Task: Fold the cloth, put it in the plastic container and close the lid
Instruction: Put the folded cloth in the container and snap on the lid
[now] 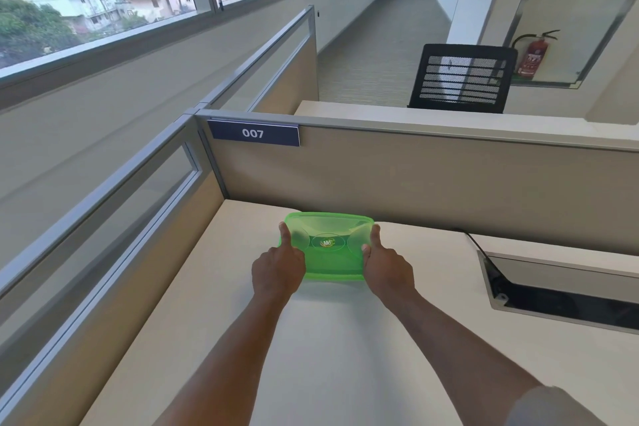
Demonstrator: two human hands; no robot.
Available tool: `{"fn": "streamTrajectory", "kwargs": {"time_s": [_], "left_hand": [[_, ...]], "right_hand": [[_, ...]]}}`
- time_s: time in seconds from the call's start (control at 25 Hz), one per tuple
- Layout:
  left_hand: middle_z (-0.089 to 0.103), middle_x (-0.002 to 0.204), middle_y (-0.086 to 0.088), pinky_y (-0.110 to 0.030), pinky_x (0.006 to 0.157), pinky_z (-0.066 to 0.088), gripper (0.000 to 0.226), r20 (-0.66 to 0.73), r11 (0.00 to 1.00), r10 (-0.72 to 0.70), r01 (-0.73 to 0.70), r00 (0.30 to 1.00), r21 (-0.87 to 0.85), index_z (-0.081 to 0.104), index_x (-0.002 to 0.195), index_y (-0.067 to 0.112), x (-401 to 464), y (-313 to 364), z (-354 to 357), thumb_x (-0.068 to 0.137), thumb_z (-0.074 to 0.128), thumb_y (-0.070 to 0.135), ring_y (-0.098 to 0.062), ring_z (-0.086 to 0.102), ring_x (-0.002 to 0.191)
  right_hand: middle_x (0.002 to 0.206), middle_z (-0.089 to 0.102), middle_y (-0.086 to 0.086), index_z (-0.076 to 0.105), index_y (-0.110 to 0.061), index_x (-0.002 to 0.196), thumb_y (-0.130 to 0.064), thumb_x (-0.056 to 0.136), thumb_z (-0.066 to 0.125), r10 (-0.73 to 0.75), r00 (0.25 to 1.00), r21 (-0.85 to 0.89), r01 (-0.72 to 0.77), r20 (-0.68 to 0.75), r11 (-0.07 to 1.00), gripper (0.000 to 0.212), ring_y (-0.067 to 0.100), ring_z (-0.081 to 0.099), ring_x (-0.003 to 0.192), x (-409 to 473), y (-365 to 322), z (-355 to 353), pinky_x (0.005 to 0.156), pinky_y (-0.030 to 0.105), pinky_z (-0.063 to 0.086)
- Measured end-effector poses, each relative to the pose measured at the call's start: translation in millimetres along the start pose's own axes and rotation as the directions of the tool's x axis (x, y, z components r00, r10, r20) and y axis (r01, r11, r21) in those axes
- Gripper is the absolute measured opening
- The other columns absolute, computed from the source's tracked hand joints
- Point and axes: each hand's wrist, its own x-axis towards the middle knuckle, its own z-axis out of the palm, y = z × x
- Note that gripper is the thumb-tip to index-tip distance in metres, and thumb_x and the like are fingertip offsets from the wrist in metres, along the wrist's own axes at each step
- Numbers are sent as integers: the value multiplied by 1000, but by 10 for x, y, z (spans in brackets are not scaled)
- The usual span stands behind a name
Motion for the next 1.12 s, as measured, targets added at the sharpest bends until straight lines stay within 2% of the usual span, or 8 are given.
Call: {"fn": "streamTrajectory", "kwargs": {"time_s": [0.2,0.48,0.64,0.84,1.0,1.12], "left_hand": [[70,88,-12,-35,63,41,62,8,1000,11,-11,1000,-19,9,153,27,17,-86,-3,96,31,30,-32,57,69],[57,74,-6,-34,63,41,55,21,975,-30,34,999,-221,8,151,43,-4,-184,46,100,24,30,-31,55,68],[60,82,-10,-39,70,45,52,25,948,-21,28,999,-317,11,151,45,12,-263,98,102,23,33,-35,60,79],[68,103,-19,-41,76,45,49,13,933,22,-16,1000,-361,11,152,44,85,-323,175,104,20,37,-38,61,91],[68,98,-20,-42,75,48,50,41,953,65,-50,997,-299,10,153,41,64,-331,88,103,21,39,-38,63,88],[67,102,-16,-41,72,49,53,-28,994,36,-39,999,-105,13,154,32,26,-249,0,102,26,39,-37,63,87]], "right_hand": [[95,68,14,8,-20,151,-36,102,23,-5,1000,-11,5,-5,1000,55,36,63,89,-2,-3,11,69,39,42],[92,68,14,8,-19,152,-36,102,21,-15,999,-7,14,-33,1000,54,36,63,86,-24,-6,27,67,37,39],[87,67,15,8,-22,152,-38,102,20,-10,998,23,11,-57,1000,54,37,63,85,-24,22,76,66,38,39],[73,53,7,10,-32,152,-40,102,20,4,999,205,6,-47,979,52,36,59,86,-65,98,112,71,40,41],[90,63,15,10,-30,152,-40,102,22,24,999,190,-16,-40,982,52,38,60,93,-40,86,116,74,41,42],[112,62,17,14,-17,151,-39,102,26,91,994,169,-80,-58,982,55,38,57,101,-69,37,83,73,40,40]]}}
